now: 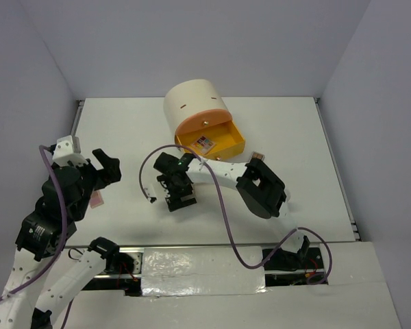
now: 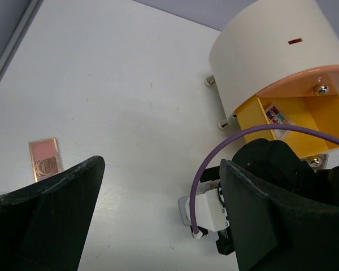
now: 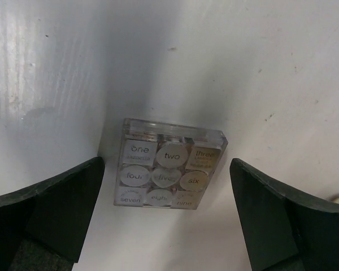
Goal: Organize the makeup
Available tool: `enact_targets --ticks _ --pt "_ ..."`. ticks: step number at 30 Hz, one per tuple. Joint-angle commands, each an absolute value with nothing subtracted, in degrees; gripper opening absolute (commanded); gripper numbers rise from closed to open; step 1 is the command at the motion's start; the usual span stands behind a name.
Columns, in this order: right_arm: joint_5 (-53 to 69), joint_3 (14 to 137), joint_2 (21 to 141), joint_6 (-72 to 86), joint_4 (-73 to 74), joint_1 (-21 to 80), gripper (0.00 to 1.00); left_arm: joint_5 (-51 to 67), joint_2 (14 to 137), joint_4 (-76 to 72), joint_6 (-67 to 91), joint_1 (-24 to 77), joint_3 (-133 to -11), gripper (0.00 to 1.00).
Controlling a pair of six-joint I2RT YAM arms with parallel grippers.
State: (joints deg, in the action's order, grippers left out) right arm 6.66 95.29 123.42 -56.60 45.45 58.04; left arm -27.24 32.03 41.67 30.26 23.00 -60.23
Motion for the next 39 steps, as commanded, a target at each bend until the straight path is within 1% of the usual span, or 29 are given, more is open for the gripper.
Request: enact_targets --ticks 1,8,16,20,22,23,25,26,28,29,31,32,34,35,37,39 --pt "5.7 97.3 125.2 -57.0 45.5 57.7 1.0 -28.1 31.4 41.0 30.9 22.9 -59.9 0.95" --pt "8.0 97.4 123.7 -54.6 45.6 56.9 1.0 -28.1 30.5 41.5 32.7 22.8 -60.1 0.95" --pt "9.4 100.9 128.3 -52.5 50.8 55.8 1.0 -27.0 29.8 41.5 33.8 22.8 -59.2 0.95" --pt "10.7 101.2 129.1 -52.6 51.2 55.9 0.97 -27.2 29.7 42.1 33.6 22.8 -59.3 0.95" --pt "11.5 101.8 129.5 -52.4 51.8 55.8 0.91 -27.1 29.7 42.2 33.7 22.8 -59.2 0.95" --pt "12.6 101.9 129.6 -52.1 51.9 55.8 0.85 -27.0 29.6 42.2 33.8 22.8 -59.2 0.95" --pt "13.9 101.7 129.3 -51.9 52.6 56.0 0.75 -27.1 29.5 42.0 34.1 22.8 -58.5 0.95" --pt "15.3 101.4 129.1 -51.9 52.6 55.9 0.66 -27.1 29.4 41.8 34.2 22.9 -58.4 0.95" --pt "17.0 100.6 127.8 -51.7 52.5 55.9 0.57 -27.2 29.2 41.2 34.5 22.8 -57.3 0.94" --pt "18.6 99.2 127.0 -51.7 52.1 55.9 0.49 -27.4 29.1 41.0 34.5 22.8 -56.9 0.94" --pt "20.3 96.9 124.5 -51.7 50.8 56.0 0.41 -27.6 28.7 40.3 34.9 22.9 -55.1 0.93" --pt "22.6 96.2 123.5 -51.8 50.5 56.0 0.33 -27.6 28.7 40.0 35.1 22.8 -54.6 0.92" --pt "25.1 95.1 120.5 -52.0 50.6 56.0 0.27 -27.6 28.7 39.2 35.8 22.9 -52.9 0.89" --pt "26.6 94.1 119.4 -52.4 50.8 56.0 0.21 -27.7 28.7 38.9 36.0 22.9 -52.5 0.86" --pt "31.4 92.3 115.7 -53.4 51.9 56.0 0.13 -27.7 29.0 38.4 36.6 22.8 -51.4 0.83" --pt "36.1 91.0 111.4 -55.1 53.7 56.0 0.09 -28.1 29.5 37.8 37.1 22.8 -50.8 0.78"
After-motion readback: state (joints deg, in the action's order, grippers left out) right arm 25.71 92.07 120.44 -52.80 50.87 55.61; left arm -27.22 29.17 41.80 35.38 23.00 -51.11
